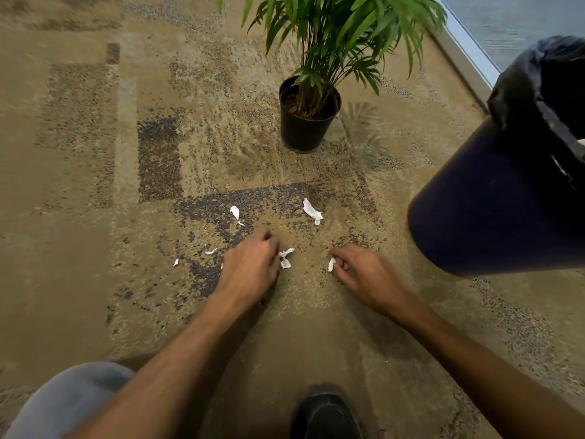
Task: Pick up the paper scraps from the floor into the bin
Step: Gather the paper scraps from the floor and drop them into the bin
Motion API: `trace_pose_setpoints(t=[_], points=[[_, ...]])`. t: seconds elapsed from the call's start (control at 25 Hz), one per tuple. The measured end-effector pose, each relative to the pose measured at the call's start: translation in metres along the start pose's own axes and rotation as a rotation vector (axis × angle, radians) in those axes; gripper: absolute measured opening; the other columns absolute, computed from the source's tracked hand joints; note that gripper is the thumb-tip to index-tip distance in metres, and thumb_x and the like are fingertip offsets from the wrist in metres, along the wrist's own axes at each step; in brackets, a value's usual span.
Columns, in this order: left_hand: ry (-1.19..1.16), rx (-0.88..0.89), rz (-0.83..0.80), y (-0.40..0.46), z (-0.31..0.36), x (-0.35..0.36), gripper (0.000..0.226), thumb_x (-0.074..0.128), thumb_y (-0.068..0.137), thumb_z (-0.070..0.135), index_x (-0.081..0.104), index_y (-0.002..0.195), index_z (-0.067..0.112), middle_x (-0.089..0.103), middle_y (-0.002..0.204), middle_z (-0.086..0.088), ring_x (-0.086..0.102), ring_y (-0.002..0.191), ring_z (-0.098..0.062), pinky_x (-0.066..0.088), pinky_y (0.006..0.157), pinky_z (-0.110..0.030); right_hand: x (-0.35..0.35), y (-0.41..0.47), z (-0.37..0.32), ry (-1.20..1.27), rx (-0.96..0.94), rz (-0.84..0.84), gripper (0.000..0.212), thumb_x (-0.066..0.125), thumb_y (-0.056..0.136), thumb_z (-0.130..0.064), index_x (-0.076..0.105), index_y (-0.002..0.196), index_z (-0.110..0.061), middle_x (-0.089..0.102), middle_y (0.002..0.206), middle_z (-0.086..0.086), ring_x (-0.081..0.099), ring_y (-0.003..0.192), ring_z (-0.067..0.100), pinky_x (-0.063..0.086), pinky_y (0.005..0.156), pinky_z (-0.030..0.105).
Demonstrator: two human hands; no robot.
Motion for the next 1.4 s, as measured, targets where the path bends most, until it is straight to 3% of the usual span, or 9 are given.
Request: trace_pose_setpoints(t=[0.12,0.24,0.36,0.6,0.76,0.88,1.08,1.28,1.4], points=[[-0.01,0.018,-0.011,0.002,0.005,0.004,0.023,0.051,0.097,0.022,0.058,0.117,0.016,0.053,0.118,0.002,0.055,0.093,-0.008,0.056,0.073,-0.022,0.005,0.0,-0.001,0.017,0.0,-0.008,0.028,0.049,0.099,-0.027,0.066,0.116,-0.014,0.06,0.095,-0.006,0.057,0.075,0.007,0.052,0.07,0.027],[-0.014,0.009,-0.045,0.001,0.008,0.001,0.037,0.051,0.095,0.038,0.053,0.128,0.022,0.045,0.13,0.001,0.05,0.11,-0.011,0.053,0.088,-0.028,0.009,0.001,-0.001,0.002,0.004,-0.066,0.037,0.051,0.095,-0.044,0.061,0.121,-0.019,0.058,0.102,-0.004,0.058,0.082,0.011,0.053,0.073,0.032],[0.032,-0.03,-0.082,-0.002,0.009,0.004,0.047,0.059,0.089,0.046,0.053,0.132,0.026,0.038,0.142,-0.001,0.043,0.126,-0.015,0.045,0.1,-0.034,0.013,0.004,-0.009,0.028,-0.015,-0.051,0.028,0.061,0.094,-0.032,0.066,0.117,-0.017,0.061,0.104,-0.003,0.057,0.082,0.008,0.053,0.074,0.027],[-0.085,-0.08,-0.004,0.0,0.003,0.009,0.024,0.054,0.096,0.025,0.068,0.114,0.017,0.045,0.143,-0.004,0.056,0.118,-0.017,0.045,0.103,-0.032,-0.009,0.033,-0.011,0.151,0.014,0.059,0.014,0.062,0.093,-0.015,0.074,0.1,-0.013,0.069,0.091,-0.002,0.056,0.071,-0.006,0.055,0.083,0.022],[-0.148,-0.071,0.014,0.005,0.0,0.001,0.02,0.056,0.095,0.016,0.07,0.11,0.017,0.054,0.131,0.0,0.06,0.105,-0.012,0.048,0.095,-0.022,-0.029,0.087,-0.009,0.102,0.062,0.18,0.018,0.061,0.094,-0.013,0.071,0.108,-0.008,0.071,0.103,0.004,0.058,0.077,0.003,0.053,0.082,0.022],[-0.149,-0.124,0.051,0.012,-0.014,-0.017,0.017,0.06,0.093,0.013,0.072,0.104,0.016,0.06,0.117,0.005,0.056,0.085,-0.005,0.044,0.066,-0.002,-0.022,0.107,-0.015,-0.017,0.058,0.061,0.024,0.053,0.099,-0.025,0.068,0.114,-0.013,0.065,0.11,0.002,0.055,0.084,0.005,0.053,0.09,0.032],[-0.122,-0.283,0.106,0.013,-0.052,-0.047,0.017,0.063,0.091,0.015,0.071,0.106,0.014,0.065,0.112,0.001,0.054,0.067,-0.002,0.04,0.05,-0.006,-0.013,0.105,-0.028,-0.147,0.066,-0.047,0.034,0.052,0.099,-0.03,0.058,0.131,-0.02,0.054,0.137,-0.001,0.063,0.1,0.01,0.045,0.084,0.019],[-0.153,-0.372,0.108,0.014,-0.068,-0.052,0.019,0.063,0.091,0.017,0.07,0.108,0.013,0.07,0.087,-0.004,0.052,0.045,0.001,0.035,0.033,-0.01,-0.013,0.102,-0.031,0.079,0.087,-0.004,0.021,0.06,0.095,-0.02,0.069,0.113,-0.015,0.068,0.117,0.001,0.059,0.085,0.001,0.039,0.063,0.004],[-0.112,-0.37,0.096,0.02,-0.07,-0.045,0.02,0.061,0.093,0.02,0.069,0.111,0.016,0.065,0.082,0.002,0.052,0.046,-0.002,0.032,0.033,-0.012,-0.006,0.09,-0.047,0.196,0.027,-0.012,0.017,0.061,0.094,-0.017,0.071,0.107,-0.012,0.07,0.11,0.0,0.058,0.084,0.001,0.049,0.07,0.011]])
Point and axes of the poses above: each hand's wrist, its own y-axis towards the middle knuckle, its own x-axis out of the palm, z = x × y, the point moved 3 cm from there along y, towards the middle knuckle
